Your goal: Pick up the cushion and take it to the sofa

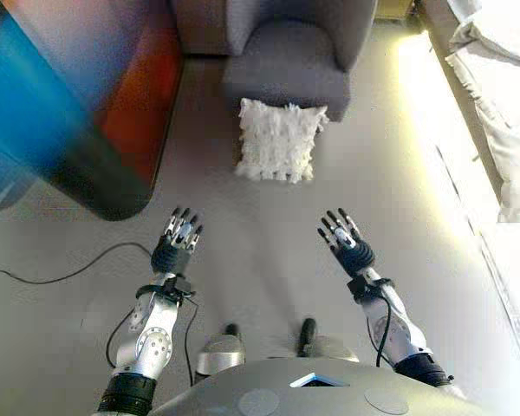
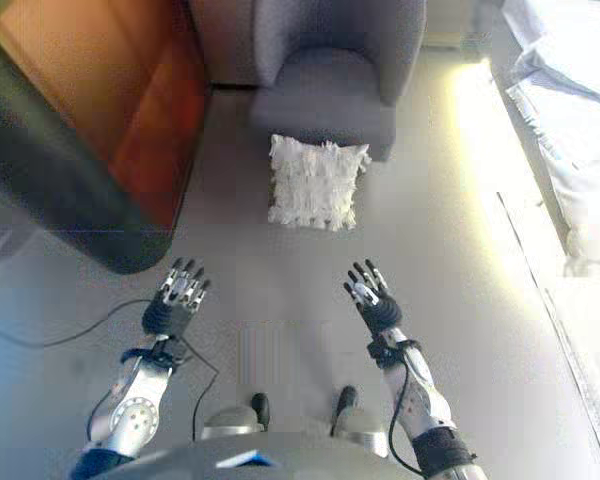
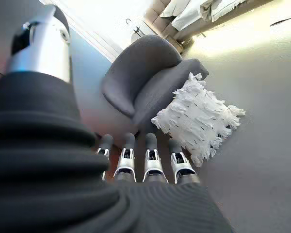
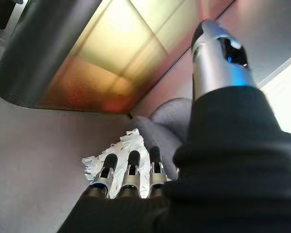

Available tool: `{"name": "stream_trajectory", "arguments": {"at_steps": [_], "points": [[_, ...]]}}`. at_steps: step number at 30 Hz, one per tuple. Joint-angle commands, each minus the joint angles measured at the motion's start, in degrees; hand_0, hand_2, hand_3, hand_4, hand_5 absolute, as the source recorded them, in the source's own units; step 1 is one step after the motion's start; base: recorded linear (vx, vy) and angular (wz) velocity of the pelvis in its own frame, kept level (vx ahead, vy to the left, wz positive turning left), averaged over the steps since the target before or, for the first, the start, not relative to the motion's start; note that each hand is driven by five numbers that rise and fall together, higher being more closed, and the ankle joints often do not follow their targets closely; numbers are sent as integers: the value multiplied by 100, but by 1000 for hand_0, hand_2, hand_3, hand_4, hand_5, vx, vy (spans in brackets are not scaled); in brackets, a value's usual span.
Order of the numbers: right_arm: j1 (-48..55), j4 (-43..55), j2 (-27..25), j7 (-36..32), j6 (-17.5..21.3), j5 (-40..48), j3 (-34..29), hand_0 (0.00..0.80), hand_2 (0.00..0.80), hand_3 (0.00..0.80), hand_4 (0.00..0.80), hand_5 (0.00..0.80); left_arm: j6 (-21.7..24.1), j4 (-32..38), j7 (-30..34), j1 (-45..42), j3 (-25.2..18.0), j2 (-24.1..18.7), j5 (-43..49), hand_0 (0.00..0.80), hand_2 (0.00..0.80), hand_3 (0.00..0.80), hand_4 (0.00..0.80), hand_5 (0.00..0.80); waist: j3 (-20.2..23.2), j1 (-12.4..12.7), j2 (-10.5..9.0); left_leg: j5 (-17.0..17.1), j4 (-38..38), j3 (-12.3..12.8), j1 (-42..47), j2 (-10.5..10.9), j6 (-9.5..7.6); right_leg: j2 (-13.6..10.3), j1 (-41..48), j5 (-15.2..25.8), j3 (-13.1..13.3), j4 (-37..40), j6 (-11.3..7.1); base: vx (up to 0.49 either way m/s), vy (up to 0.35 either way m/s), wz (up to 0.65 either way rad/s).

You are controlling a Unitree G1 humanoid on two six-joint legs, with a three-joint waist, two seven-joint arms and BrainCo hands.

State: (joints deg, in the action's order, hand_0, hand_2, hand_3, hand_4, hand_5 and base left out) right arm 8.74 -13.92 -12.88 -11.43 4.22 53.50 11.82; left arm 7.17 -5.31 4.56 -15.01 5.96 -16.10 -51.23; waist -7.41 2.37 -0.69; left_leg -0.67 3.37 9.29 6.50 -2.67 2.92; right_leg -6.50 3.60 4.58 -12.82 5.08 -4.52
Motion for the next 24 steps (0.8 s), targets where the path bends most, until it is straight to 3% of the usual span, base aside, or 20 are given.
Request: {"name": "stream_trajectory", "arguments": {"at_steps": [1, 18, 24], "points": [[-278, 319, 50, -45, 209, -39, -85, 0, 0, 0, 0, 0, 363, 297, 98, 230, -20, -105, 154, 0, 0, 0, 0, 0, 19, -47, -41, -112, -109, 128, -243, 101, -83, -44, 79, -431, -46, -318, -259, 0, 0, 0], [-237, 329, 72, -8, 239, -38, -95, 0, 0, 0, 0, 0, 474, 270, 44, 268, 8, -108, 290, 0, 0, 0, 0, 0, -55, -53, -48, -192, -173, 148, -298, 204, -189, -169, -10, -404, 24, -389, -357, 11, 35, 0], [-333, 267, 151, -2, 276, -42, -105, 0, 0, 0, 0, 0, 404, 252, 79, 291, -73, -106, 340, 0, 0, 0, 0, 0, -166, 6, -47, -376, -580, 203, -446, 318, -324, -451, -126, -391, 50, -665, -485, 45, 108, -1]]}}
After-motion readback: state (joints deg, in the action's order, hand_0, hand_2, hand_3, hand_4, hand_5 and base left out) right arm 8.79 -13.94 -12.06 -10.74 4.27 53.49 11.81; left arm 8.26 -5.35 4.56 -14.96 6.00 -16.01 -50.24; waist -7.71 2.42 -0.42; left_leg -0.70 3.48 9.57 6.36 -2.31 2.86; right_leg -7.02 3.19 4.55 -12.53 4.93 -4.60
